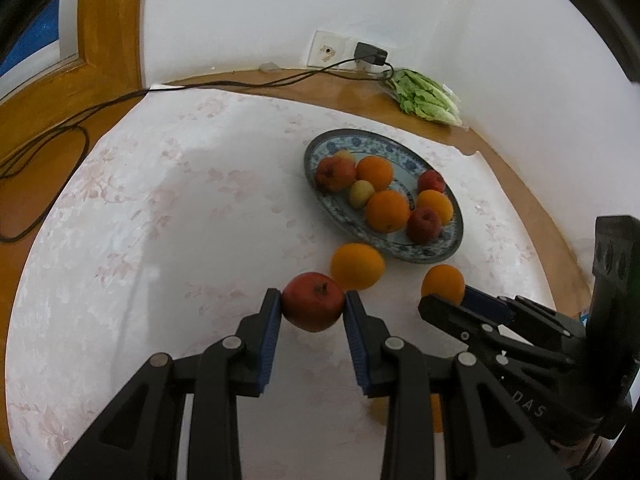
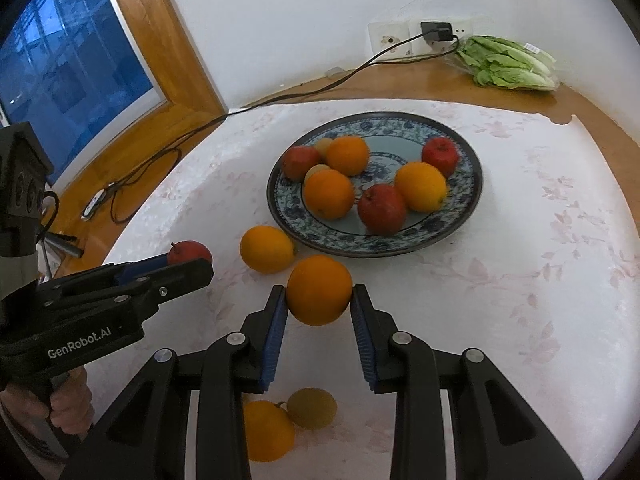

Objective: Organize fruits
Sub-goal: 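Lift the red apple with the left tool while the right tool grasps an orange, then carry the red apple and the orange over the plate with both tools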

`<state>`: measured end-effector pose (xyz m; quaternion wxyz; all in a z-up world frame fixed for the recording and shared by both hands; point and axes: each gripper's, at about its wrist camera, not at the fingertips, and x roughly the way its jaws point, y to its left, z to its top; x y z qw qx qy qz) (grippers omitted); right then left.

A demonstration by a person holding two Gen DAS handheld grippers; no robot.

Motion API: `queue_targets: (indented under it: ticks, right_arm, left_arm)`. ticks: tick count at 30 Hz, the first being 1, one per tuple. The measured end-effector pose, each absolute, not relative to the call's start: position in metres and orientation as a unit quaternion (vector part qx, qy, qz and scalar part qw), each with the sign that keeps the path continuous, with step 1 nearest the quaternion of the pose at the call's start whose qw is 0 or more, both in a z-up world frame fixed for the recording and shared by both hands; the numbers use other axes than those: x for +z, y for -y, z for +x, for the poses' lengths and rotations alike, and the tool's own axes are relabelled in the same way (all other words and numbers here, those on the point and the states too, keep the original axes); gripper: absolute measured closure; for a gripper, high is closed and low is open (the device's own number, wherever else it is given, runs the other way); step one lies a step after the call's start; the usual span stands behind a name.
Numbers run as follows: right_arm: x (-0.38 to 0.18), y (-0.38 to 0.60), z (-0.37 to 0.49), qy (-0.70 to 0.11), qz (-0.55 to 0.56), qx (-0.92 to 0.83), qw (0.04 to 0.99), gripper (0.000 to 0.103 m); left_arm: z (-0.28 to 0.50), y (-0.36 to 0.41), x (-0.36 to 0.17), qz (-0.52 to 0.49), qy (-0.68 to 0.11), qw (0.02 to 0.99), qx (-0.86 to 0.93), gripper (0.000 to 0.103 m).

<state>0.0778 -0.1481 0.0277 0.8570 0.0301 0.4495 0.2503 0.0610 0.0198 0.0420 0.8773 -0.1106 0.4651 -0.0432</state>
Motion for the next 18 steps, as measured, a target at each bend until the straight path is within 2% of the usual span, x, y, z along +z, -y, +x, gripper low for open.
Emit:
queue_targets:
  ticks: [18]
  right_arm:
    - [0.049,0.164,0.086,-0.426,0.029,0.246,0.870,0.070]
  left_arm:
    - [0.089,0.004,0.060,-0.099,-0.465,0.876,-0.078,0.070]
